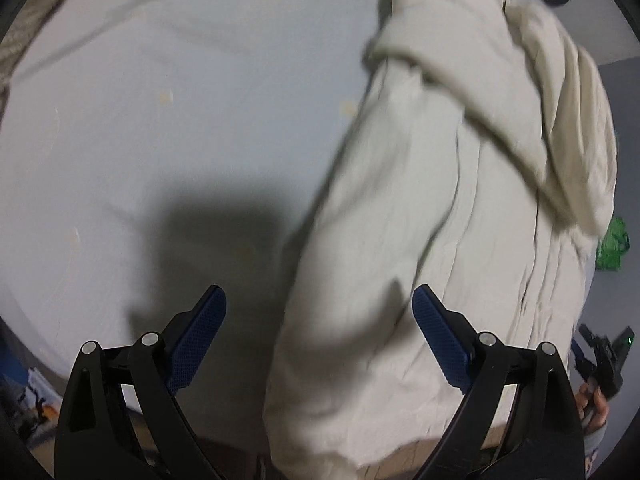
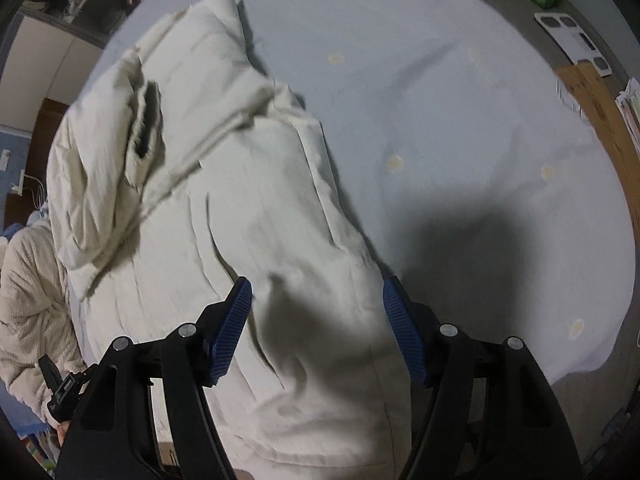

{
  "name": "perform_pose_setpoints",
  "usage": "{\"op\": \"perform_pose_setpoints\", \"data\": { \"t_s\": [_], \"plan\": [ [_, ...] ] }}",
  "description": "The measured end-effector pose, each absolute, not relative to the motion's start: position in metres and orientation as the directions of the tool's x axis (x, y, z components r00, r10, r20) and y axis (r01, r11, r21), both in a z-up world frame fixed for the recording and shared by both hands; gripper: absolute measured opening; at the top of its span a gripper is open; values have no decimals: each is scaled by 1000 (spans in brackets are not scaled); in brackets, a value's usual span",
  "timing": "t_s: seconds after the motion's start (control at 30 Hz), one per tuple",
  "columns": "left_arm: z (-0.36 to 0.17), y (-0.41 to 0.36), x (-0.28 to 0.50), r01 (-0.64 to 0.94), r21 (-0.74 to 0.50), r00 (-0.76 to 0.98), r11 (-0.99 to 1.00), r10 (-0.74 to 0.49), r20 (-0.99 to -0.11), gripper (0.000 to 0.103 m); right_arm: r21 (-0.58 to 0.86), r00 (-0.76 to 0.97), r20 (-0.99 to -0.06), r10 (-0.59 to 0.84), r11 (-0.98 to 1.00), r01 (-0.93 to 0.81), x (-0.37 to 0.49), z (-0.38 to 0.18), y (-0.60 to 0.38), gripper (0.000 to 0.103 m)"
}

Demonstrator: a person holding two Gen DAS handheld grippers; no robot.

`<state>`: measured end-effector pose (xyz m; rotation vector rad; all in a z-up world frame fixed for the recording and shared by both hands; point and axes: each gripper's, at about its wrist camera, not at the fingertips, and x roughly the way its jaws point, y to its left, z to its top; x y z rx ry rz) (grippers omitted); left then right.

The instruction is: Fold large clothes

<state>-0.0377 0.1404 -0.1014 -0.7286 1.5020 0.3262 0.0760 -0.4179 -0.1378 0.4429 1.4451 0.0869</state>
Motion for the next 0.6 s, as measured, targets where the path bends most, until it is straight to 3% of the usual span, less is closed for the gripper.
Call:
{"op": "perform_pose_setpoints", "data": {
  "t_s": [0.07,0.23,0.6],
  "plan": [
    [-108,131,-43,-598,-238,27,765,-278,-960,92,356,77,-934,348,912,202,71,-147,-415,65],
    [-100,112,-64,-544,-386,54,745,-428,-902,90,435,23,-900,436,890,136,60,-146,-409,65],
    [-74,73,-75,-402,-466,152,788,-444,-883,77,702,48,-712,701,711,35,11,-97,-425,65]
  ]
}}
